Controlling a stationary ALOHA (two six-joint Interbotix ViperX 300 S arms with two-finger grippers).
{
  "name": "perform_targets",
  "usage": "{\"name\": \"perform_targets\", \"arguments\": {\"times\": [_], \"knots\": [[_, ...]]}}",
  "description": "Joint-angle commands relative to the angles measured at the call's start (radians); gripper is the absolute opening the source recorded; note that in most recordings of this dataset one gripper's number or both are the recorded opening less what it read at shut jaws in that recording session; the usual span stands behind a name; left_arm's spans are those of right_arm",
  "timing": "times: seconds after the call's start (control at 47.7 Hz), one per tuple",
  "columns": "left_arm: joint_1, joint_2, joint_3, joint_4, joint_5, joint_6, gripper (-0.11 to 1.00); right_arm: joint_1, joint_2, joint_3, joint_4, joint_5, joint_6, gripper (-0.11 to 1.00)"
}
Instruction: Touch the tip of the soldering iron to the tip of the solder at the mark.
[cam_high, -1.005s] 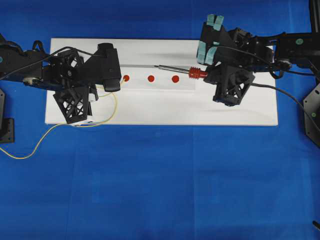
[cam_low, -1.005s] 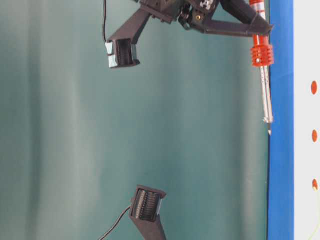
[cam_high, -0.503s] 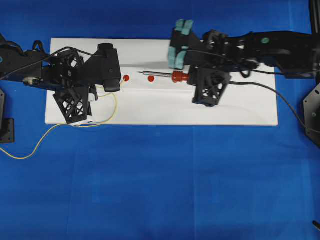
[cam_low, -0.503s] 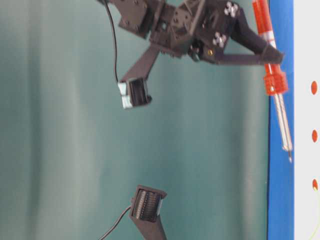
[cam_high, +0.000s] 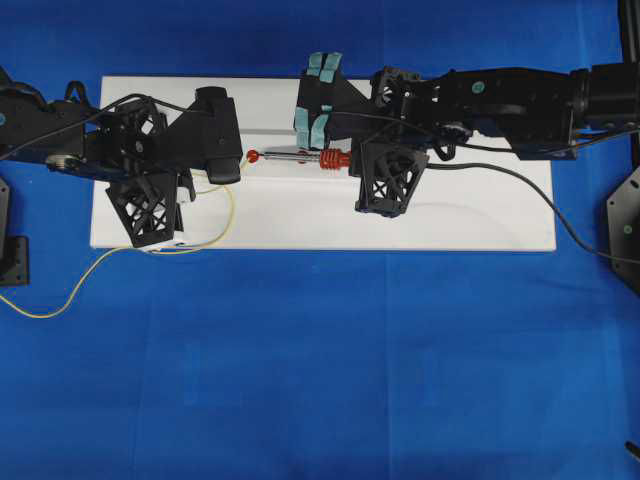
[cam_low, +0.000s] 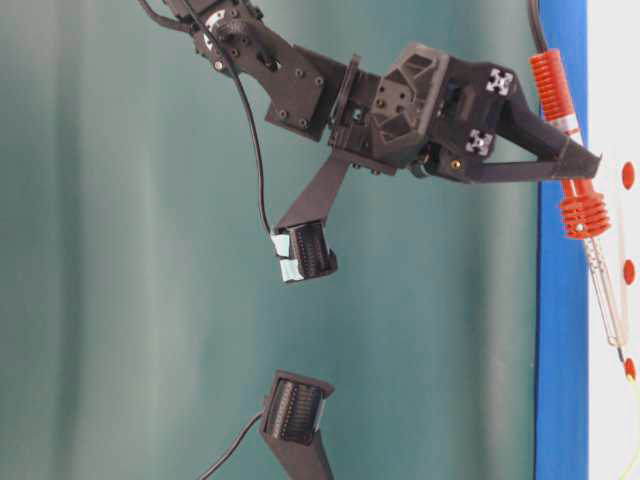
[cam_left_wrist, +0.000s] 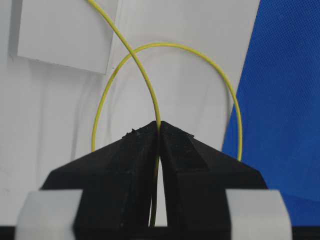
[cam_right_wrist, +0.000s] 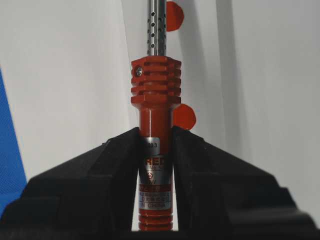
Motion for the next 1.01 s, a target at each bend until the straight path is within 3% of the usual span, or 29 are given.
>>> {"name": "perform_targets", "arguments": {"times": [0.0,0.984], "knots": [[-0.002,-0.008,-0.014,0.002,-0.002,0.002,0.01,0.002,-0.014,-0.026,-0.003,0.005,0.002,0.06],[-0.002,-0.002,-0.023,0.002,0.008,0.002,0.01,0.005,0.003,-0.035,-0.005,0.005,-0.002,0.06]]}}
